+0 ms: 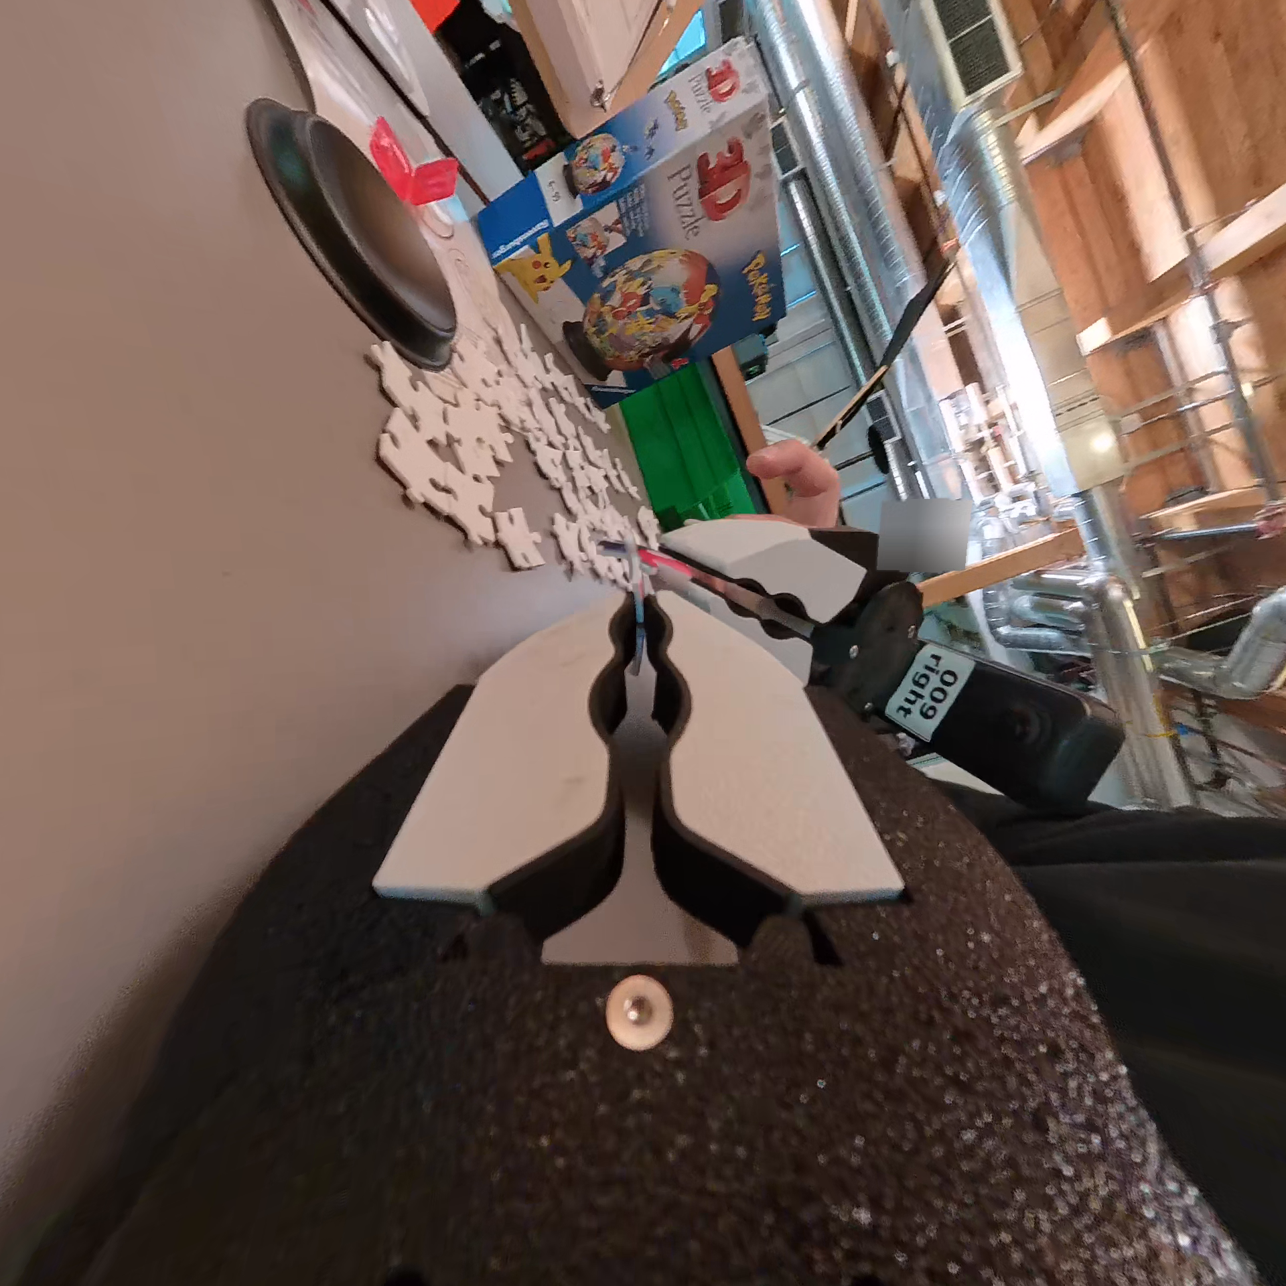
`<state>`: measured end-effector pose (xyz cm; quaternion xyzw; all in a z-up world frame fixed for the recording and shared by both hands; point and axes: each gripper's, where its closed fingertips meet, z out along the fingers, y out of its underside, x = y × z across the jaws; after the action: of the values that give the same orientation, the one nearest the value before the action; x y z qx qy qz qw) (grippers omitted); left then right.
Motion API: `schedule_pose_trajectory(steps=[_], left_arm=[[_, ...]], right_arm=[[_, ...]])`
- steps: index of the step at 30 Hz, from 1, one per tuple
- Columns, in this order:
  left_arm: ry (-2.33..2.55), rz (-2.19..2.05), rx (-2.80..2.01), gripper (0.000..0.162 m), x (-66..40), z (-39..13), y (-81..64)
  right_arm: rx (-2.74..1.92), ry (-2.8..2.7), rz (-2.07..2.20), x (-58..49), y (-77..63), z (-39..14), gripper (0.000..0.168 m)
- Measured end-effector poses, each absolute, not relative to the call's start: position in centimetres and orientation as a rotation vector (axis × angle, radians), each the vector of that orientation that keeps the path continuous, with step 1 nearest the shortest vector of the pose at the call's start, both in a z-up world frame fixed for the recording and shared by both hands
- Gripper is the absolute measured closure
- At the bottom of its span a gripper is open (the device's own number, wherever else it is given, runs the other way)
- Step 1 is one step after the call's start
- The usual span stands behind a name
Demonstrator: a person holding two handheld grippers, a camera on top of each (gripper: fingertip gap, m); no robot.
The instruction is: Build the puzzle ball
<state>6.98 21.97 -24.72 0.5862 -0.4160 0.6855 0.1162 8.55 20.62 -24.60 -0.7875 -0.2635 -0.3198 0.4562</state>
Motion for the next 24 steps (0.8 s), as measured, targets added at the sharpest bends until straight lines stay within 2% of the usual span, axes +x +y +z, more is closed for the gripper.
schedule_pose_trajectory(steps=[3,13,24], left_arm=[[-1.182,2.003,1.683,0.161,6.8,-24.6,21.8],[-1.035,2.030,1.634,0.161,7.0,-23.5,21.6],[-0.807,2.123,1.467,0.160,7.1,-19.5,20.8]], right_arm=[[-1.948,-0.674,-0.800,8.4,20.5,-25.0,0.166],[-1.813,-0.834,-1.290,8.9,20.9,-23.8,0.166],[-1.533,-0.741,-1.571,9.2,20.0,-19.2,0.166]])
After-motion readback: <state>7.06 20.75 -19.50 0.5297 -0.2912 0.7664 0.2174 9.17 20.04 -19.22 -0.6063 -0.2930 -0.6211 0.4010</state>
